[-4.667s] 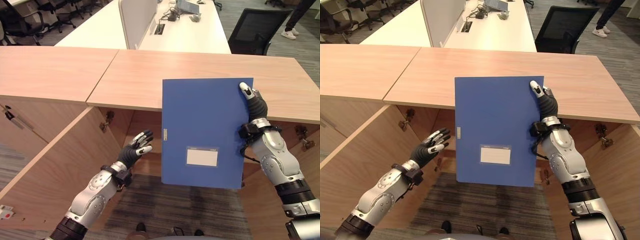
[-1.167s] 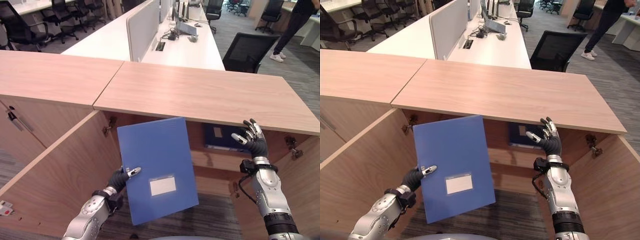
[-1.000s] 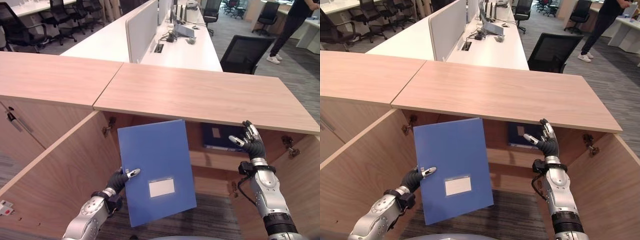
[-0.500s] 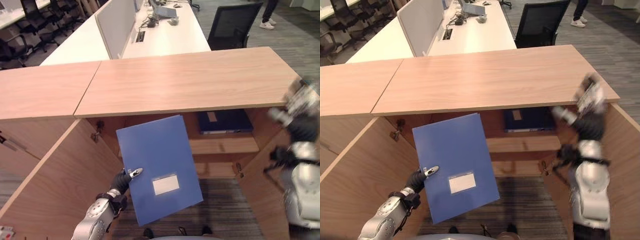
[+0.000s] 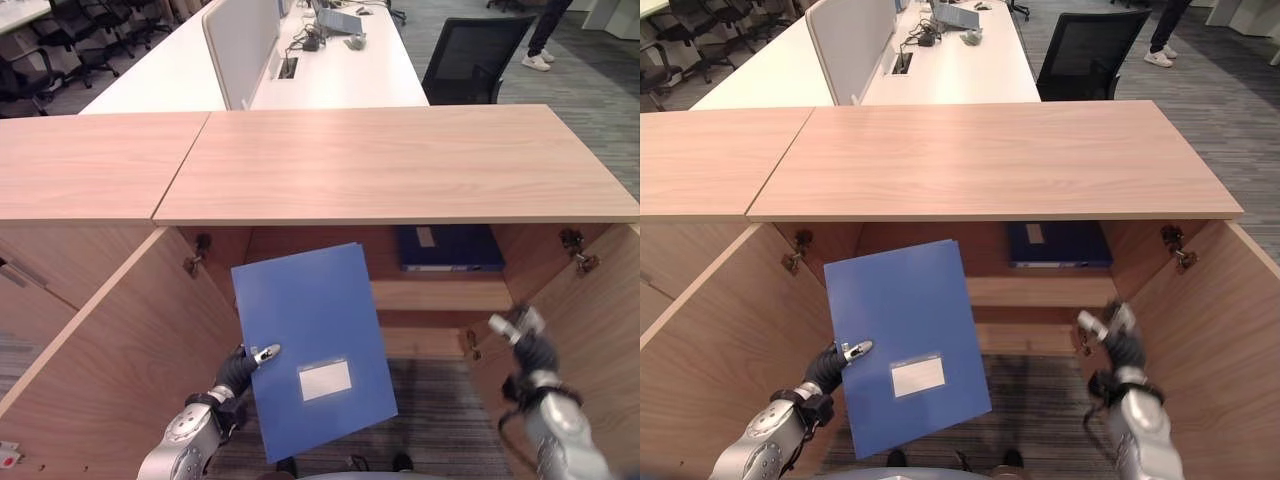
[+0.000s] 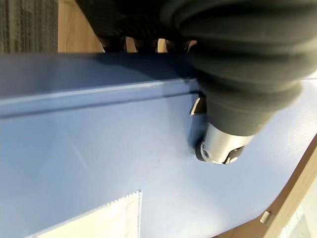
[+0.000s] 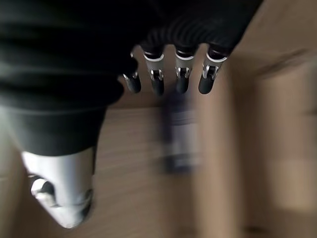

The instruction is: Put the empty folder in the office cabinet

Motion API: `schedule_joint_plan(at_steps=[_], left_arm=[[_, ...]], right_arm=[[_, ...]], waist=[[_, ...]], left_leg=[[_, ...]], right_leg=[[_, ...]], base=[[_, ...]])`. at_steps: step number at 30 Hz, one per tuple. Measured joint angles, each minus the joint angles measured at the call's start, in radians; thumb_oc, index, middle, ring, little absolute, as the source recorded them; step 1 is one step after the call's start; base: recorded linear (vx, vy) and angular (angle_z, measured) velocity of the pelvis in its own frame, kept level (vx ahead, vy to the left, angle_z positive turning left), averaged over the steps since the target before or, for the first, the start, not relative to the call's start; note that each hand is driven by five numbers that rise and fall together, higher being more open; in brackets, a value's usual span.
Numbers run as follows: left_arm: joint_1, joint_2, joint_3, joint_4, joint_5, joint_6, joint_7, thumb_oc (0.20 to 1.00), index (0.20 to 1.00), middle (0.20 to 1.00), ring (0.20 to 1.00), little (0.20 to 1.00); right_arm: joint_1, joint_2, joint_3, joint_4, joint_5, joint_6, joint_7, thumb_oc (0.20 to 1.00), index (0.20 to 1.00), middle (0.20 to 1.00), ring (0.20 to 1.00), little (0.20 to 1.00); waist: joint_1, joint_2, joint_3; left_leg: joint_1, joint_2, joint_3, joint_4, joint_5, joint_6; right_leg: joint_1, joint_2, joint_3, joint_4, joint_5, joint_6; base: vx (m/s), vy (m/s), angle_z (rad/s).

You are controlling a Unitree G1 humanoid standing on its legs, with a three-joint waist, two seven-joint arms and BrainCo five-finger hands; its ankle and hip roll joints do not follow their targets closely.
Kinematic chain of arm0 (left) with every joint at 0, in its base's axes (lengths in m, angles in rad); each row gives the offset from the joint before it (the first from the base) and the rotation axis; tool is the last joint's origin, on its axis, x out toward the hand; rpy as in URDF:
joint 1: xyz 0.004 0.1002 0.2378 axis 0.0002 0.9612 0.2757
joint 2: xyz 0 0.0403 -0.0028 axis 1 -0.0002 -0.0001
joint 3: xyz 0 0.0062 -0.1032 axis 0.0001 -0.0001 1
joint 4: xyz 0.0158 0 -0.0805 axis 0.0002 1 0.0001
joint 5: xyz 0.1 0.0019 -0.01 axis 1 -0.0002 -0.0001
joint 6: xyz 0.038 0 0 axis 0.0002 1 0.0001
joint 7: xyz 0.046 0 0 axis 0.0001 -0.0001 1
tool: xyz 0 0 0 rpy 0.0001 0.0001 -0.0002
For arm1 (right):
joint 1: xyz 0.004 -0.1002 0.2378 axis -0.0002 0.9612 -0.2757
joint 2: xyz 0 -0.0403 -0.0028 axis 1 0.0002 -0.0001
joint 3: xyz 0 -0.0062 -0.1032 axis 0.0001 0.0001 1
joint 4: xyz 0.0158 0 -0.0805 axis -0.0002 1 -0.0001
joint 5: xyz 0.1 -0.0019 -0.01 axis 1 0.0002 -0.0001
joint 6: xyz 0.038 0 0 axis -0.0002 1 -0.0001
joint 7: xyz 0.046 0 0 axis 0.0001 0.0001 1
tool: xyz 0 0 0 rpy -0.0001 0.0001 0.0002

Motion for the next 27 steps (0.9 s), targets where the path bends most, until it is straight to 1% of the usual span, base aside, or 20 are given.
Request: schedule_joint_plan(at_steps=[2, 3, 6, 7, 8, 9, 10, 11, 12, 15, 17, 18, 21, 22, 23, 26, 27], left_arm=[[-0.001, -0.004, 0.008, 0.004, 0.007, 0.000, 0.008, 0.200, 0.200, 0.200, 0.200, 0.200], [-0.001, -0.005, 0.013, 0.005, 0.013, 0.000, 0.010, 0.200, 0.200, 0.200, 0.200, 0.200], [-0.009, -0.013, 0.020, 0.006, 0.013, 0.000, 0.014, 0.200, 0.200, 0.200, 0.200, 0.200], [-0.009, -0.017, 0.023, 0.010, 0.015, 0.000, 0.015, 0.200, 0.200, 0.200, 0.200, 0.200], [-0.011, -0.027, 0.025, 0.032, 0.019, 0.000, 0.019, 0.200, 0.200, 0.200, 0.200, 0.200], [-0.011, -0.030, 0.025, 0.040, 0.033, 0.000, 0.024, 0.200, 0.200, 0.200, 0.200, 0.200], [-0.014, -0.037, 0.025, 0.055, 0.045, -0.001, 0.032, 0.200, 0.200, 0.200, 0.200, 0.200], [-0.024, -0.046, 0.024, 0.083, 0.052, -0.002, 0.037, 0.200, 0.200, 0.200, 0.200, 0.200], [-0.038, -0.060, 0.024, 0.117, 0.054, -0.001, 0.048, 0.200, 0.200, 0.200, 0.200, 0.200], [-0.056, -0.084, 0.024, 0.165, 0.053, -0.004, 0.072, 0.200, 0.200, 0.200, 0.200, 0.200], [-0.080, -0.110, 0.025, 0.213, 0.053, -0.008, 0.086, 0.200, 0.200, 0.200, 0.200, 0.200], [-0.112, -0.136, 0.024, 0.261, 0.052, -0.009, 0.107, 0.200, 0.200, 0.200, 0.200, 0.200], [-0.138, -0.155, 0.022, 0.294, 0.052, -0.010, 0.125, 0.200, 0.200, 0.200, 0.200, 0.200], [-0.189, -0.166, 0.004, 0.346, 0.051, -0.019, 0.139, 0.200, 0.200, 0.200, 0.200, 0.200], [-0.204, -0.165, -0.003, 0.353, 0.051, -0.020, 0.147, 0.200, 0.200, 0.200, 0.200, 0.200], [-0.281, -0.181, -0.029, 0.394, 0.050, -0.046, 0.171, 0.200, 0.200, 0.200, 0.200, 0.200], [-0.319, -0.186, -0.031, 0.410, 0.049, -0.054, 0.188, 0.200, 0.200, 0.200, 0.200, 0.200]], right_arm=[[0.016, 0.011, 0.019, 0.030, -0.002, 0.026, 0.019, 1.000, 1.000, 1.000, 1.000, 1.000], [0.025, 0.012, 0.036, 0.056, -0.020, 0.022, 0.034, 1.000, 1.000, 1.000, 1.000, 1.000], [0.019, 0.021, 0.072, 0.163, -0.037, 0.023, 0.060, 1.000, 1.000, 1.000, 1.000, 1.000], [0.008, 0.025, 0.081, 0.219, -0.074, 0.025, 0.073, 1.000, 1.000, 1.000, 1.000, 1.000], [0.000, 0.032, 0.098, 0.275, -0.123, 0.041, 0.076, 1.000, 1.000, 1.000, 1.000, 1.000], [0.000, 0.037, 0.100, 0.293, -0.143, 0.042, 0.079, 1.000, 1.000, 1.000, 1.000, 1.000], [-0.016, 0.042, 0.108, 0.355, -0.165, 0.034, 0.079, 1.000, 1.000, 1.000, 1.000, 1.000], [-0.045, 0.046, 0.116, 0.420, -0.188, 0.042, 0.076, 1.000, 1.000, 1.000, 1.000, 1.000], [-0.050, 0.047, 0.116, 0.448, -0.215, 0.057, 0.071, 1.000, 1.000, 1.000, 1.000, 1.000], [-0.072, 0.049, 0.116, 0.516, -0.224, 0.059, 0.068, 1.000, 1.000, 1.000, 1.000, 1.000], [-0.088, 0.050, 0.116, 0.573, -0.229, 0.055, 0.059, 1.000, 1.000, 1.000, 1.000, 1.000], [-0.099, 0.050, 0.116, 0.608, -0.257, 0.059, 0.049, 1.000, 1.000, 1.000, 1.000, 1.000], [-0.104, 0.050, 0.116, 0.607, -0.264, 0.058, 0.044, 1.000, 1.000, 1.000, 1.000, 1.000], [-0.112, 0.050, 0.117, 0.609, -0.264, 0.059, 0.029, 1.000, 1.000, 1.000, 1.000, 1.000], [-0.120, 0.050, 0.117, 0.608, -0.264, 0.059, 0.028, 1.000, 1.000, 1.000, 1.000, 1.000], [-0.154, 0.057, 0.130, 0.604, -0.264, 0.055, 0.009, 1.000, 1.000, 1.000, 1.000, 1.000], [-0.178, 0.061, 0.156, 0.605, -0.264, 0.052, 0.007, 1.000, 1.000, 1.000, 1.000, 1.000]], waist=[[-0.006, -0.002, 0.010], [-0.009, -0.002, 0.010], [-0.002, -0.018, 0.016], [-0.001, -0.023, 0.015], [0.000, -0.026, 0.015], [0.000, -0.026, 0.015], [0.000, -0.026, 0.015], [-0.001, -0.026, 0.015], [-0.001, -0.023, 0.015], [-0.002, -0.021, 0.014], [0.000, -0.021, 0.014], [-0.001, -0.023, 0.014], [-0.006, -0.029, 0.018], [-0.004, -0.033, 0.020], [-0.006, -0.036, 0.021], [-0.009, -0.060, 0.038], [-0.008, -0.071, 0.048]], left_leg=[[-0.002, 0.000, 0.002, 0.000, 0.000, 0.000], [0.000, 0.000, 0.003, 0.001, 0.001, 0.000], [0.003, 0.001, 0.001, 0.000, 0.001, 0.000], [0.001, 0.000, -0.001, 0.000, 0.000, 0.000], [0.001, -0.001, -0.002, 0.000, 0.000, 0.000], [0.001, -0.001, -0.003, 0.000, 0.000, 0.000], [0.001, 0.000, -0.005, 0.001, 0.001, 0.000], [0.002, 0.000, -0.007, 0.001, 0.001, 0.000], [0.001, 0.000, -0.009, 0.001, 0.001, 0.000], [0.000, 0.000, -0.010, 0.001, 0.000, 0.000], [0.000, 0.000, -0.012, 0.001, 0.000, 0.000], [-0.006, 0.000, -0.014, 0.001, 0.000, 0.000], [-0.011, 0.001, -0.013, 0.001, 0.001, -0.001], [-0.025, 0.001, -0.014, 0.001, 0.005, -0.001], [-0.035, 0.001, -0.015, 0.001, 0.008, -0.001], [-0.081, 0.003, -0.013, 0.008, 0.016, 0.000], [-0.104, 0.003, -0.014, 0.009, 0.024, 0.002]], right_leg=[[0.001, 0.000, 0.002, 0.000, 0.001, 0.000], [0.000, 0.001, 0.003, 0.000, 0.001, 0.000], [0.002, 0.001, 0.001, 0.000, 0.000, 0.000], [0.001, 0.000, 0.000, 0.000, 0.000, 0.000], [0.002, -0.001, -0.002, 0.000, 0.000, 0.000], [0.003, -0.001, -0.003, 0.000, 0.000, 0.000], [0.004, -0.001, -0.005, 0.000, 0.001, 0.000], [0.006, 0.000, -0.006, 0.000, 0.001, 0.000], [0.006, 0.000, -0.008, 0.000, 0.001, 0.000], [0.006, 0.000, -0.009, 0.000, 0.000, 0.000], [0.007, 0.000, -0.010, 0.000, 0.000, 0.000], [0.002, 0.001, -0.012, 0.000, 0.000, 0.000], [-0.004, 0.002, -0.011, 0.000, 0.001, 0.000], [-0.018, 0.002, -0.011, 0.003, 0.001, 0.000], [-0.031, 0.002, -0.010, 0.008, 0.001, 0.000], [-0.092, 0.004, -0.005, 0.042, 0.002, -0.003], [-0.115, 0.004, -0.004, 0.048, 0.003, -0.005]], base=[[-0.01, -0.001, -0.02], [0.00, 0.000, 0.00], [0.00, -0.001, 0.01], [-0.01, -0.009, 0.04], [-0.01, -0.008, 0.04], [-0.01, -0.008, 0.04], [-0.01, -0.002, 0.04], [0.00, -0.001, 0.05], [0.00, 0.002, 0.05], [0.00, 0.002, 0.01], [-0.01, 0.000, 0.02], [0.00, 0.000, 0.00], [-0.06, -0.009, -0.01], [-0.10, -0.013, 0.01], [-0.13, -0.022, -0.01], [-0.08, -0.015, -0.01], [-0.08, -0.012, -0.04]])
